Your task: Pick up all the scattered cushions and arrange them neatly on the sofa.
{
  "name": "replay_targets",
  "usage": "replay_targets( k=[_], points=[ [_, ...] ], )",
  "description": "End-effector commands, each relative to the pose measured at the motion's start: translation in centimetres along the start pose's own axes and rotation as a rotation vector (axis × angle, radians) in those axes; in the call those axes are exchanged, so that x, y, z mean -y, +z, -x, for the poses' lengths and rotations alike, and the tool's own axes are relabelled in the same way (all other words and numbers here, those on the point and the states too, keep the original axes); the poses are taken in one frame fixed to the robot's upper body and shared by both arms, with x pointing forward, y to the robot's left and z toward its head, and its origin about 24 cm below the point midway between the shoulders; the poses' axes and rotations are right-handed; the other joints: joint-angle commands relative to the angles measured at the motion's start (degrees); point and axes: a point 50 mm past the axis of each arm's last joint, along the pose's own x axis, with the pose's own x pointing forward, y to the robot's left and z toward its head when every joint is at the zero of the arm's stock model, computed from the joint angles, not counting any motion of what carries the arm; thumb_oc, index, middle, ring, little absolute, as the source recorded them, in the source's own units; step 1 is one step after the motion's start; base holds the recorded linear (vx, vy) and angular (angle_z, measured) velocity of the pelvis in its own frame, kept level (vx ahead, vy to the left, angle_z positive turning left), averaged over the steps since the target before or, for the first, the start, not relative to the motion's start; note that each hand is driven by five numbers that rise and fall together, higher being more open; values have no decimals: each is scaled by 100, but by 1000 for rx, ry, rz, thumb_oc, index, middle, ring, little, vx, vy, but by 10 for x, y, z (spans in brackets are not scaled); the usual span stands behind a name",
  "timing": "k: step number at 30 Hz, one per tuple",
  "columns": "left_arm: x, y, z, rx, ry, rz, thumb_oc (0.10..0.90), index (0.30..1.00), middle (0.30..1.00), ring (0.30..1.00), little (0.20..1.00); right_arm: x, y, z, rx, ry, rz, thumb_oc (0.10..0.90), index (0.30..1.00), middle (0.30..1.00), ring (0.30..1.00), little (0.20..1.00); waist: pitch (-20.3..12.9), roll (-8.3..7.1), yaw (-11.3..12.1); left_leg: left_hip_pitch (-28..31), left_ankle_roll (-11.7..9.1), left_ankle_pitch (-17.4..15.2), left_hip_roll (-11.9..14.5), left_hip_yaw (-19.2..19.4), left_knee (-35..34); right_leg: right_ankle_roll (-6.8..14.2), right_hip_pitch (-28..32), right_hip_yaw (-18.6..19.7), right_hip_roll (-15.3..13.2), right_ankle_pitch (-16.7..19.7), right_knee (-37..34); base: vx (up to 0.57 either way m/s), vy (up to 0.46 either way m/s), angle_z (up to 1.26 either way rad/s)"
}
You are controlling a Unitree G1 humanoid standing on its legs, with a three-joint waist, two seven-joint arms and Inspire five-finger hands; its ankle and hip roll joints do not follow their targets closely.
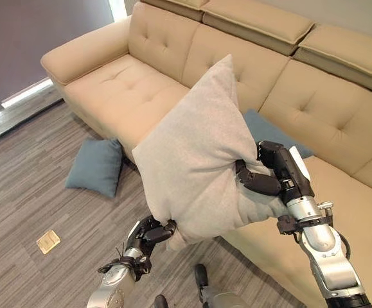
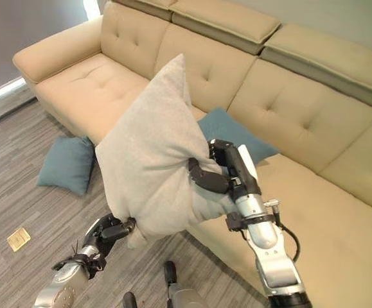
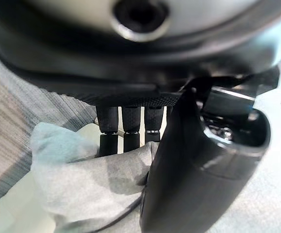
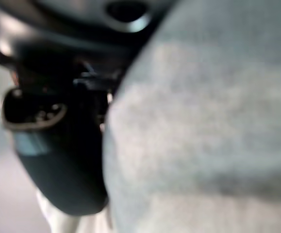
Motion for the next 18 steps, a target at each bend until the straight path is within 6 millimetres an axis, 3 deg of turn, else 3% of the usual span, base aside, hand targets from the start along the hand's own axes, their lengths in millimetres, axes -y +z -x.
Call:
replay_targets(
  k=[1, 4, 8, 9, 13, 14, 15, 16, 18],
  points=[
    [62, 71, -8, 392, -318, 37, 400, 300, 300, 300, 300, -7, 43, -12, 291, 16, -83, 400, 300, 300, 300, 300, -769, 60, -5, -163, -137, -551, -291, -791, 12, 666, -228, 20, -184, -883, 825, -148, 153, -135],
    [64, 69, -10, 390, -316, 53, 400, 300, 300, 300, 300, -7, 38, -14, 264, 24, -61, 400, 300, 300, 300, 300, -721, 58, -34, -140, -23, -612, -418, -882, -47, 806, -521, 386, -130, -648, 847, -177, 183, -112],
    [58, 59, -9, 352, -294, 46, 400, 300, 300, 300, 300, -11, 27, -10, 202, 29, -58, 400, 300, 300, 300, 300, -533, -100, -62, -220, 120, -576, -445, -251, -112, 1136, -850, 601, -132, -313, 887, -206, 140, -97],
    [58, 59, -9, 352, -294, 46, 400, 300, 300, 300, 300, -12, 27, -10, 202, 28, -58, 400, 300, 300, 300, 300, -530, -105, -43, -218, 121, -580, -444, -231, -111, 1137, -854, 620, -126, -310, 890, -218, 57, -99],
    [56, 57, -10, 336, -283, 41, 400, 300, 300, 300, 300, -11, 23, -8, 184, 9, -9, 400, 300, 300, 300, 300, -329, -8, 33, -227, 240, -400, -324, 72, -260, 1025, -785, -37, -199, -684, 1338, -174, 19, -84],
    [56, 57, -10, 336, -283, 41, 400, 300, 300, 300, 300, -11, 23, -8, 185, 9, -10, 400, 300, 300, 300, 300, -336, -19, 31, -240, 238, -377, -333, 73, -269, 1027, -798, -33, -209, -668, 1329, -164, 7, -35],
    [55, 55, -9, 326, -283, 33, 400, 300, 300, 300, 300, -9, 22, -6, 176, -6, -5, 400, 300, 300, 300, 300, -390, 57, 37, -241, 266, -289, -274, 133, -392, 872, -647, -153, -232, -919, 1548, -104, 5, -23],
    [55, 55, -9, 325, -283, 33, 400, 300, 300, 300, 300, -9, 22, -6, 176, -7, -5, 400, 300, 300, 300, 300, -390, 57, 37, -239, 266, -289, -274, 133, -393, 872, -647, -153, -232, -920, 1550, -183, -10, -18],
    [52, 53, -7, 315, -271, 33, 400, 300, 300, 300, 300, -9, 20, -5, 168, -26, 7, 400, 300, 300, 300, 300, -497, 204, 157, -301, 262, -165, -137, 359, -498, 699, -352, -597, -407, -1358, 2020, -126, -46, -51]
  ],
)
